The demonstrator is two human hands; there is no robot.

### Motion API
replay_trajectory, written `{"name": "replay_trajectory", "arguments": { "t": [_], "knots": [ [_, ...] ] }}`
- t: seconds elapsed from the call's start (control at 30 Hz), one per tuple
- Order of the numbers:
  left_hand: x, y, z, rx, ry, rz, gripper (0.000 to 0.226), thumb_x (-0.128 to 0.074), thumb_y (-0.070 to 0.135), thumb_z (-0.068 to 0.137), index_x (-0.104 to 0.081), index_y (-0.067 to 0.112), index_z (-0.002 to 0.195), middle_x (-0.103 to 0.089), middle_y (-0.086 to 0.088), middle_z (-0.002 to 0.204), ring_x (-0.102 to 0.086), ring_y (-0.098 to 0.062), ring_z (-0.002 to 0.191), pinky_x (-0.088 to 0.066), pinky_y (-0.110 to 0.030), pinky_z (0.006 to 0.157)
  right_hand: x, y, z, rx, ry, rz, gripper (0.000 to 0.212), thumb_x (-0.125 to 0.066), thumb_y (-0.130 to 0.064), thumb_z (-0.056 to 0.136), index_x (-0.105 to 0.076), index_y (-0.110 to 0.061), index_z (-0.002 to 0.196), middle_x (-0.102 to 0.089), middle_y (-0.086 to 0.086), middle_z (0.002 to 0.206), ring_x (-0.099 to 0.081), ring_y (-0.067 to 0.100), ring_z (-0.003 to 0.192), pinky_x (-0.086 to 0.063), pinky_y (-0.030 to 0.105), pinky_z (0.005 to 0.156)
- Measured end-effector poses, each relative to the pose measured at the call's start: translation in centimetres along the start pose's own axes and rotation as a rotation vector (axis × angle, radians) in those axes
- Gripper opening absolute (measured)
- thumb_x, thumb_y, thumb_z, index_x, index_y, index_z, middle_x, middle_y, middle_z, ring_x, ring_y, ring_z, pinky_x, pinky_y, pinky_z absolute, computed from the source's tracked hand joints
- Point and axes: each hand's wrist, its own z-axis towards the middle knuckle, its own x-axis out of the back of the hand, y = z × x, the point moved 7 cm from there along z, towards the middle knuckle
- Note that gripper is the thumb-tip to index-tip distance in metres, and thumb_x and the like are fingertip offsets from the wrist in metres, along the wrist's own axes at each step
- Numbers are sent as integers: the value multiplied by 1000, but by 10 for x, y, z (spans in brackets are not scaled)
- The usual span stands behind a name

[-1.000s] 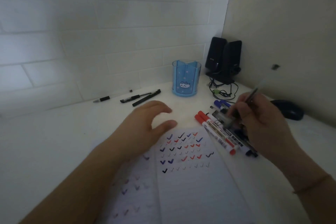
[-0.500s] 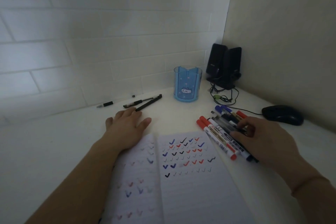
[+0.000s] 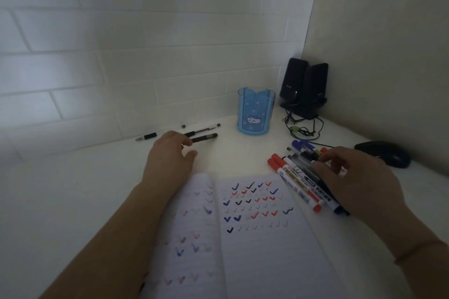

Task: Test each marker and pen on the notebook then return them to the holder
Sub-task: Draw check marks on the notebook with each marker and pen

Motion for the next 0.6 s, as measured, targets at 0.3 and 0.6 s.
{"name": "replay_trajectory", "arguments": {
  "t": [0.3, 0.6],
  "knots": [
    [58, 118, -60, -506, 190, -407, 16, -70, 1, 80, -64, 10, 92, -65, 4, 88, -59, -2, 84, -45, -10, 82, -6, -57, -33, 261, -176, 387, 56, -47, -69, 62, -48, -47, 114, -59, -9, 69, -54, 3, 61, -41, 13, 64],
    [22, 139, -79, -589, -218, -400, 40, -55, 50, 85, -48, 36, 122, -61, 18, 111, -58, 0, 99, -51, -29, 86, 2, -64, -37, 259, -181, 1044, 6, -66, -13, 78, -61, -15, 78, -63, 2, 59, -54, 9, 47, -41, 18, 44]
  ]
}}
